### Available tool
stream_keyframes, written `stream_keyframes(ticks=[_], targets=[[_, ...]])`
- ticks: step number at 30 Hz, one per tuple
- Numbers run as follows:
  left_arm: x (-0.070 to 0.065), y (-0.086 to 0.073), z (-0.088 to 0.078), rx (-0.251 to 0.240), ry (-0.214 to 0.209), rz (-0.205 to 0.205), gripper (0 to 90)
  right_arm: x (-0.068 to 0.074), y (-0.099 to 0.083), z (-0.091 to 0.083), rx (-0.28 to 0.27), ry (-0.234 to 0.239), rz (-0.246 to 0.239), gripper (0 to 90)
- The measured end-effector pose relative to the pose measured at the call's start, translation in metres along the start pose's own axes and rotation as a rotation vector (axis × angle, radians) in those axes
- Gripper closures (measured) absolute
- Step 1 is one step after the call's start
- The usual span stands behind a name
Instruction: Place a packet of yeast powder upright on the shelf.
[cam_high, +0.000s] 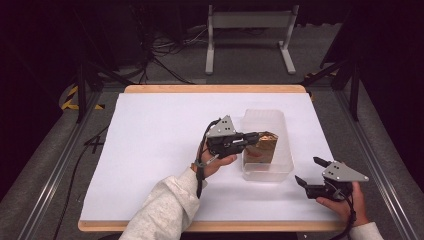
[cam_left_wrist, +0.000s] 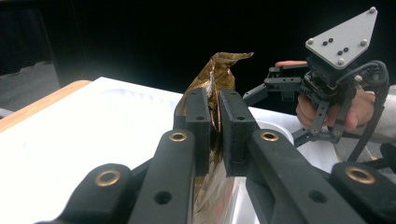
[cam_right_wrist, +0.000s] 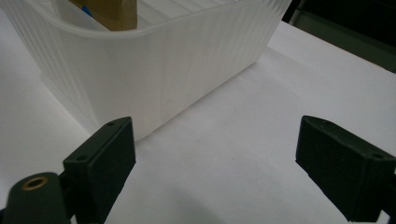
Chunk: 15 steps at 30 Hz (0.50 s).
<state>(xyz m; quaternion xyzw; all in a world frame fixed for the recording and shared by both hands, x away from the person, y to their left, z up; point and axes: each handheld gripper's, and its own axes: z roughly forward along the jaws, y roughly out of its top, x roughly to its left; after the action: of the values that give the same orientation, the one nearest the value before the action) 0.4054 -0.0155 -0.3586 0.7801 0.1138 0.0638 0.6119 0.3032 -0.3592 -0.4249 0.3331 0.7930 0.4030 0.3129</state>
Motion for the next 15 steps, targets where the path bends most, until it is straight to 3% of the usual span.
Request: stream_keyframes(ticks=[6,15], targets=[[-0.003,0.003,-0.001,0.022,0.01,0.015,80.7,0.0,0.0,0.0,-0.001,0.0,0.0,12.6],[-0.012,0.015,-0.009,0.043,0.053,0.095,73.0,0.0,0.0,0.0,-0.003,0.0,0.003,12.6]])
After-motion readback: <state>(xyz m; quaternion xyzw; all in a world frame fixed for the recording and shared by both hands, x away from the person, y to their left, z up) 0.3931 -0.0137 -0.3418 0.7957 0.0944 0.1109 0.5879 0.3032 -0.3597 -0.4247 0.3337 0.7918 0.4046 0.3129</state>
